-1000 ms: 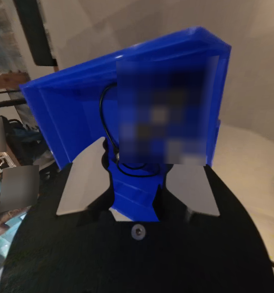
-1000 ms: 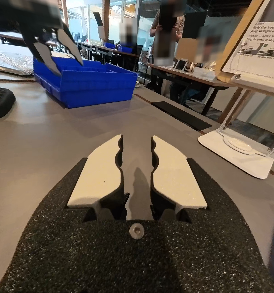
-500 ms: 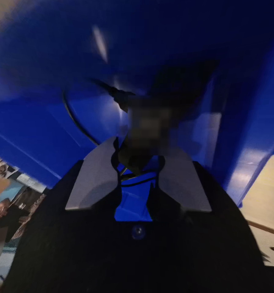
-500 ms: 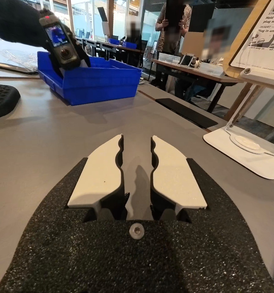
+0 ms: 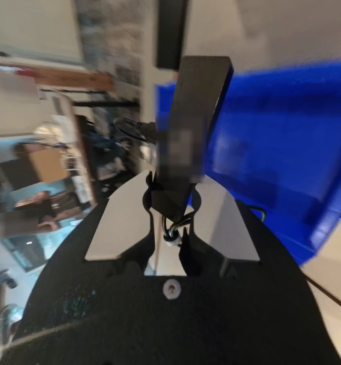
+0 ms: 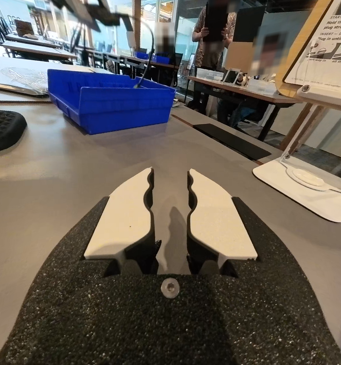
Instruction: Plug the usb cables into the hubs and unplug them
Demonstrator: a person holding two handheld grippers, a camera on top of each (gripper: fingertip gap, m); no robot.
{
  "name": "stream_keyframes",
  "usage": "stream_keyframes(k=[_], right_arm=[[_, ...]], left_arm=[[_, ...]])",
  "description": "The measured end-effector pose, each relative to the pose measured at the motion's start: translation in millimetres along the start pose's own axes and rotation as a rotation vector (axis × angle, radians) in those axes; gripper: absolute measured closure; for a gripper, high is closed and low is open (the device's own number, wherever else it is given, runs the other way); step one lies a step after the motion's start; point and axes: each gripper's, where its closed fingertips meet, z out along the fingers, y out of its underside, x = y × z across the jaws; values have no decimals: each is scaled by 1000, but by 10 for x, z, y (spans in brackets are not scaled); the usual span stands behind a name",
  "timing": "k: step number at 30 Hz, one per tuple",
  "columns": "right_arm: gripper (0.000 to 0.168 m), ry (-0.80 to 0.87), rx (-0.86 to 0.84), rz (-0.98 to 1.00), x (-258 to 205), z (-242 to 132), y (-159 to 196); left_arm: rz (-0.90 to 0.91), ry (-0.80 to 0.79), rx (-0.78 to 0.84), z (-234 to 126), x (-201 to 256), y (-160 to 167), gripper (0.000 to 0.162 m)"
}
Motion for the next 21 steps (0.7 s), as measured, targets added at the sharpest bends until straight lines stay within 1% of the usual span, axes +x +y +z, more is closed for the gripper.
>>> stream_keyframes(k=[1, 5, 8, 10, 13, 15, 16, 18, 21], right_arm=[[136, 2, 3, 4, 7, -4, -4], [136, 18, 26, 35, 60, -30, -28], [136, 28, 53, 92, 128, -62, -55], [135, -8, 107, 153, 136, -104, -135], [135, -222, 236, 265, -60, -211, -423], [130, -328, 241, 375, -144, -237, -522], [125, -368, 235, 424, -173, -241, -547], [122, -422, 245, 516, -189, -253, -585], [118, -493, 244, 662, -163, -262, -597]], left_arm=[[0, -43, 27, -101, -148, -102, 125], [-4, -195, 157, -468, -638, -720, 126], [53, -200, 273, -608, -634, -1342, 126], [124, -180, 355, -633, -472, -1762, 127], [253, -151, 487, -611, -61, -2320, 128], [333, -129, 579, -583, 293, -2623, 128], [370, -119, 617, -561, 472, -2744, 128], [434, -108, 667, -498, 806, -2929, 128], [493, -97, 724, -423, 1209, -3112, 129]])
